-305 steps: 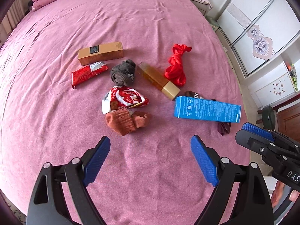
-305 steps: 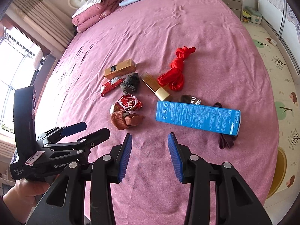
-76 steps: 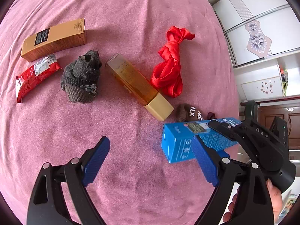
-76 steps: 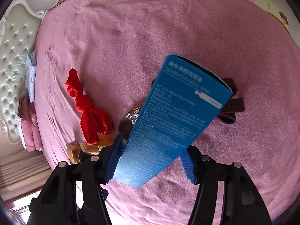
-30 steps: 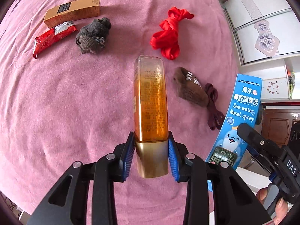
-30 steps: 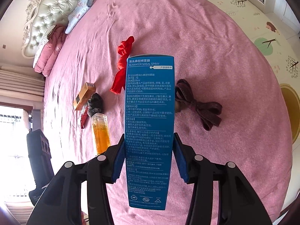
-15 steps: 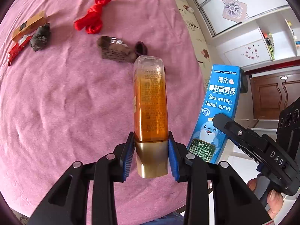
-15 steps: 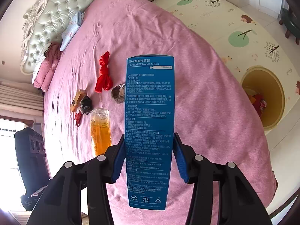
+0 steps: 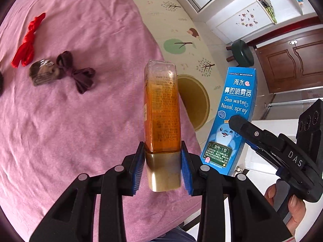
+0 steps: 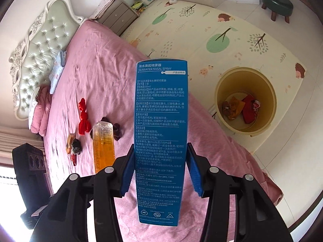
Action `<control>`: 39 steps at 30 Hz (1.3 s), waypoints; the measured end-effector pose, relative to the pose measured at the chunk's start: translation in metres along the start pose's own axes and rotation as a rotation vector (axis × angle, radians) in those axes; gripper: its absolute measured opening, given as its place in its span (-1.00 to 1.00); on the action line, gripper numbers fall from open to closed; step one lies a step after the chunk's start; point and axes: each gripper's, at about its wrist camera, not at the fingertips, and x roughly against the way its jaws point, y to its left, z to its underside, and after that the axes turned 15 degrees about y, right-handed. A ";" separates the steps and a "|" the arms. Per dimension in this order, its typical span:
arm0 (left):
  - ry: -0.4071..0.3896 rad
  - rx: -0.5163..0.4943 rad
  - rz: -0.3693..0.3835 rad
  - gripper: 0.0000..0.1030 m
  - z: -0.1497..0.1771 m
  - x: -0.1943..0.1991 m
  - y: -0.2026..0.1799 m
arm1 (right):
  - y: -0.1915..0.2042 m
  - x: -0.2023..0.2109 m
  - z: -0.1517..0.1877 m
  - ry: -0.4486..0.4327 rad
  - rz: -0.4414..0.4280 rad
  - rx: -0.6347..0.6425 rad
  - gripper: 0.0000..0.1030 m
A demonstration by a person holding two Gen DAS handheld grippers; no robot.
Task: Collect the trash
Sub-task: 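Carry the bottle and box in both grippers toward the yellow bin, then open both grippers to drop the bottle and box into the bin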
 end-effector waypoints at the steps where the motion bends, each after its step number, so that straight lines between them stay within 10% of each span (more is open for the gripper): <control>1: 0.006 -0.014 -0.002 -0.34 -0.005 -0.004 -0.009 | -0.009 0.004 -0.003 -0.009 -0.001 -0.015 -0.09; 27: 0.124 -0.312 0.031 -0.31 -0.120 -0.098 -0.178 | -0.151 0.052 -0.075 -0.125 0.083 -0.168 -0.01; 31: 0.050 -0.293 -0.102 0.66 -0.129 -0.093 -0.181 | -0.153 0.064 -0.079 -0.175 0.109 -0.168 0.52; 39: 0.010 -0.281 -0.092 0.73 -0.120 -0.073 -0.157 | -0.143 0.059 -0.077 -0.157 0.117 -0.159 0.52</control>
